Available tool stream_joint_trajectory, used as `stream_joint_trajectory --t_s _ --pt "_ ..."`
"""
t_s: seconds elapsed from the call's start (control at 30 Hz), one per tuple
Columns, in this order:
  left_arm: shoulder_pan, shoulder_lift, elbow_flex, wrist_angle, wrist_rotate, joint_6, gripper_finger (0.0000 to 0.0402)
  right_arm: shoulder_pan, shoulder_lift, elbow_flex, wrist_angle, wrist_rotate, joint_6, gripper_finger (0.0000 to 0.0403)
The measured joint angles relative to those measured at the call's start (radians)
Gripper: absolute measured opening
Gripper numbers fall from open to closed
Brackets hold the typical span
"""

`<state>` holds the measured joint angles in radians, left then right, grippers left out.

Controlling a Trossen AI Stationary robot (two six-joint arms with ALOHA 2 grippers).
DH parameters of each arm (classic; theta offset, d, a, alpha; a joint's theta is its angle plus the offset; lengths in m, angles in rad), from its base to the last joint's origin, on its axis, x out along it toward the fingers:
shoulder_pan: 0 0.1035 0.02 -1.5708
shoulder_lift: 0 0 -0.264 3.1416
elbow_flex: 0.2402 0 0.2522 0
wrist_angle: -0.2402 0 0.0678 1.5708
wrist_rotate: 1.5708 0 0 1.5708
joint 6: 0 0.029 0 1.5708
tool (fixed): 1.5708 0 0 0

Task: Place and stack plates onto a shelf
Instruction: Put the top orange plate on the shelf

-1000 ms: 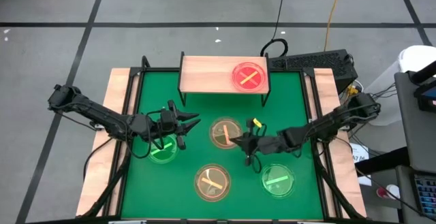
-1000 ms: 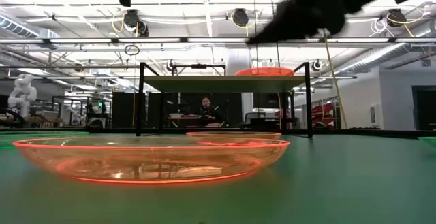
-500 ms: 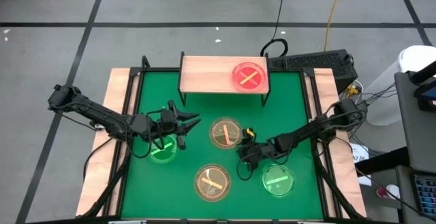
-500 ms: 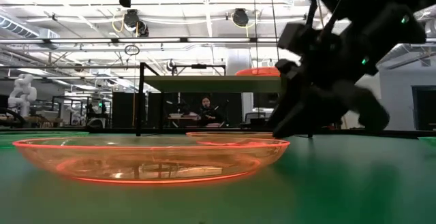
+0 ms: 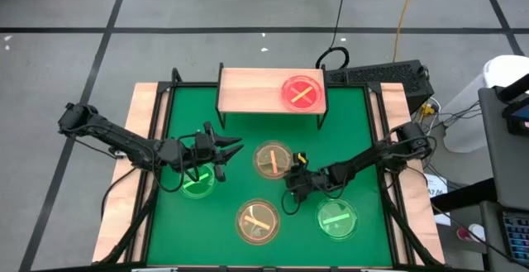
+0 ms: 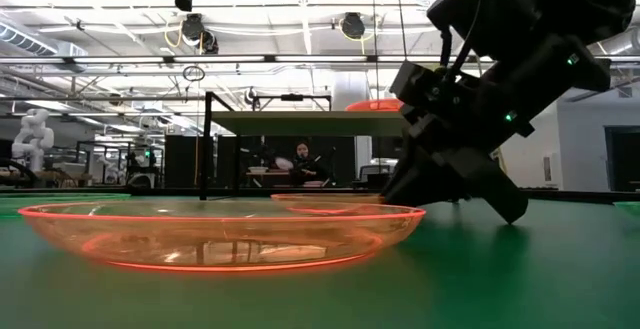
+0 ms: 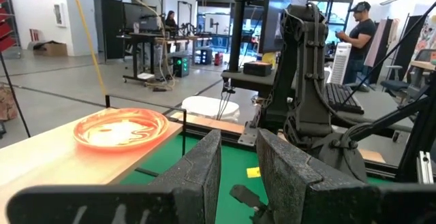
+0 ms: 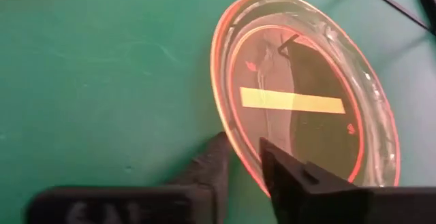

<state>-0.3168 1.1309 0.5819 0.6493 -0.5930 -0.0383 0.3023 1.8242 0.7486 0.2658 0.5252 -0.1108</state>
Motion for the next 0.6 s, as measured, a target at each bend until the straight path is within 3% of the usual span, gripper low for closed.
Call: stream_joint_trajectory --t_s 0.1,0.23,0.33,0.47,0.6 --pt "0.0 0.0 0.0 0.0 0.0 0.0 0.0102 0.0 -0.001 -0.001 0.011 -0.003 0.0 0.001" --pt "0.0 0.0 0.0 0.0 0.0 0.0 0.0102 0.004 -0.005 -0.002 0.032 0.006 -0.014 0.0003" --pt "0.0 0.0 0.0 0.0 0.0 0.0 0.0102 0.016 -0.031 -0.004 0.051 0.085 -0.067 0.0001" --pt "0.0 0.0 0.0 0.002 0.0 0.0 0.0102 0.025 -0.122 -0.006 0.127 0.154 -0.161 0.0" --pt "0.0 0.0 0.0 0.006 0.0 -0.001 0.0102 0.025 -0.229 -0.004 0.27 0.155 -0.265 0.0"
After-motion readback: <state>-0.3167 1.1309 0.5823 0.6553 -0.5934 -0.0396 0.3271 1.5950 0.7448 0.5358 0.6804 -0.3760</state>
